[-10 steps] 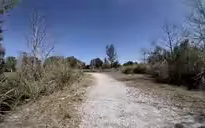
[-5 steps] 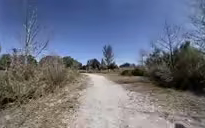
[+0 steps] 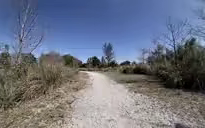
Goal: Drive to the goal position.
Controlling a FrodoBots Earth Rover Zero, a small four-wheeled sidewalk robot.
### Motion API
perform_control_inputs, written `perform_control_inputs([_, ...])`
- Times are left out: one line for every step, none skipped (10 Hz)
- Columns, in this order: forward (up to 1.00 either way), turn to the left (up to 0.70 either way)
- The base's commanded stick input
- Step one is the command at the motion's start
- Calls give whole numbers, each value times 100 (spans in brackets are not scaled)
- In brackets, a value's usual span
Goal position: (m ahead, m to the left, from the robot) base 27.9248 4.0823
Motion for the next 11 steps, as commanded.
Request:
perform_control_inputs([70, 3])
perform_control_inputs([70, 3])
perform_control_inputs([70, 3])
perform_control_inputs([70, 3])
perform_control_inputs([70, 3])
perform_control_inputs([70, 2])
perform_control_inputs([70, 2])
perform_control_inputs([70, 2])
perform_control_inputs([70, 2])
perform_control_inputs([70, 2])
perform_control_inputs([70, 2])
